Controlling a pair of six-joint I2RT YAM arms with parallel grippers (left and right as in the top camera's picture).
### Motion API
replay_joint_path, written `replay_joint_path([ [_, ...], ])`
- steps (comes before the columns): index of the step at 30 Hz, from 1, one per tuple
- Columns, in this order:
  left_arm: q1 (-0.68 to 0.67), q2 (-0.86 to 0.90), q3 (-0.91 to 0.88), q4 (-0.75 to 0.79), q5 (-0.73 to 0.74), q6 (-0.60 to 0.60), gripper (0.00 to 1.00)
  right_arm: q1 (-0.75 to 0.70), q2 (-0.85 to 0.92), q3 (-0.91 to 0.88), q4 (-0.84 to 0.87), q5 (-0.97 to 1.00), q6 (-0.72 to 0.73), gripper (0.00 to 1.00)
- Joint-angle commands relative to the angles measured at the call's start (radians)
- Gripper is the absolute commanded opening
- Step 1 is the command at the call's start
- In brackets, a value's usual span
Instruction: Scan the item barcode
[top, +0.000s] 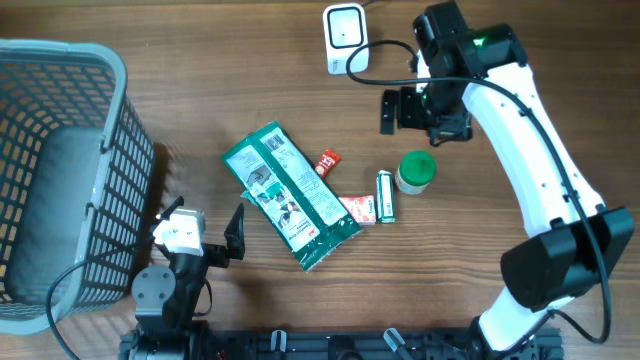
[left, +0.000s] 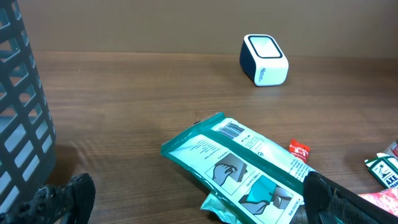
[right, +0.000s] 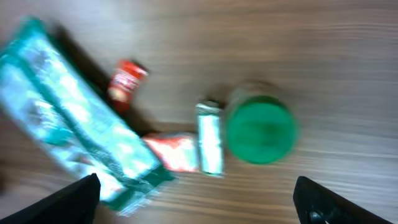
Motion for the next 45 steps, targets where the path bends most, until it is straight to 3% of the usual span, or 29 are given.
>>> replay_joint_path([
  [1, -0.003, -0.004, -0.004, 0.000, 0.008, -0.010, 1.00, -0.001, 0.003, 0.003, -0.031, -0.095, 0.434, 1.00],
  [2, -0.003, -0.004, -0.004, 0.000, 0.008, -0.010, 1.00, -0.001, 0.003, 0.003, -0.089, -0.044, 0.722, 1.00],
  [4, -0.003, -0.004, -0.004, 0.000, 0.008, -0.010, 1.00, -0.001, 0.003, 0.003, -0.137, 0.042, 1.003, 1.00],
  [7, -0.003, -0.004, -0.004, 0.000, 0.009, -0.010, 1.00, 0.000, 0.003, -0.023, -0.166, 0.141, 1.286, 1.00],
  [20, -0.003, -0.004, -0.004, 0.000, 0.009, -0.010, 1.00, -0.010, 0.004, -0.404, 0.269, 0.204, 1.292, 1.00],
  [26, -0.003, -0.004, -0.004, 0.000, 0.009, -0.010, 1.00, -0.010, 0.005, -0.520, 0.424, 0.215, 1.078, 0.97],
  [30, -0.003, -0.004, -0.004, 0.000, 0.008, -0.010, 1.00, -0.010, 0.006, -0.524, 0.427, 0.214, 0.949, 0.82],
  [33, -0.003, -0.004, -0.004, 0.000, 0.009, -0.010, 1.00, -0.010, 0.005, -0.524, 0.429, 0.215, 0.766, 0.71],
  [34, -0.003, -0.004, -0.004, 0.000, 0.008, -0.010, 1.00, -0.010, 0.005, -0.524, 0.434, 0.215, 0.682, 0.65],
  [41, -0.003, -0.004, -0.004, 0.000, 0.008, -0.010, 1.00, -0.011, 0.005, -0.509, 0.470, 0.214, -0.079, 0.65],
  [45, -0.003, -0.004, -0.004, 0.000, 0.008, -0.010, 1.00, -0.011, 0.005, -0.509, 0.468, 0.215, -0.446, 0.66],
])
